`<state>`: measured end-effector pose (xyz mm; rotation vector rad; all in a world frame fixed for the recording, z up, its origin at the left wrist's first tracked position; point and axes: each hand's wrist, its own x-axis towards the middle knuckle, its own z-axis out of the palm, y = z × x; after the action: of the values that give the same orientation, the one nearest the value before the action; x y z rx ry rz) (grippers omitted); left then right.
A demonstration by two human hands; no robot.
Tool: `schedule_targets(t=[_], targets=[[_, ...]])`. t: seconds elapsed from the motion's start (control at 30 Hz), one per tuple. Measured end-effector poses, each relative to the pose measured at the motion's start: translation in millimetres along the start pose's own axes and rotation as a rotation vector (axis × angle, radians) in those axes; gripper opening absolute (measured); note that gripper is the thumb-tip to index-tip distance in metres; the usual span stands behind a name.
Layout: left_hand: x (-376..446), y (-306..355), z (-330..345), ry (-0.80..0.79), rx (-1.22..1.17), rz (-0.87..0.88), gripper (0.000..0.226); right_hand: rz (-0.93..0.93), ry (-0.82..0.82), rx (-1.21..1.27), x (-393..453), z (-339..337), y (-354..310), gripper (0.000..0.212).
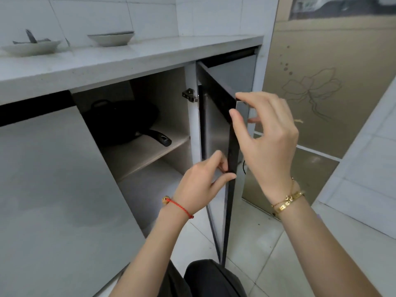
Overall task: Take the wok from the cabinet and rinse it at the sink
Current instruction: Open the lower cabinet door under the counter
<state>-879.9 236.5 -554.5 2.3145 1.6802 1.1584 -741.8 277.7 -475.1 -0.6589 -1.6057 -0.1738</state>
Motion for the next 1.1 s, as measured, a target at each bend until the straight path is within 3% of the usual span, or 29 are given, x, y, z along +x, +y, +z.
schedule_targets(t=[0.37,0.63,0.8,1.1], targets=[[57,16,64,-0.028,0.044,0.089,0.037,0.010,0.010,-0.285,13,-31,73,0.020],[97,21,112,-0.008,0.154,0.206,0.061,0.074,0.020,-0.302,31,-39,136,0.020],[120,14,138,-0.099,0.199,0.155,0.076,0.100,0.007,-0.332,38,-37,173,0.024],[158,5,169,-0.179,0.304,0.124,0.082,0.095,-0.006,-0.421,50,-27,220,0.030]])
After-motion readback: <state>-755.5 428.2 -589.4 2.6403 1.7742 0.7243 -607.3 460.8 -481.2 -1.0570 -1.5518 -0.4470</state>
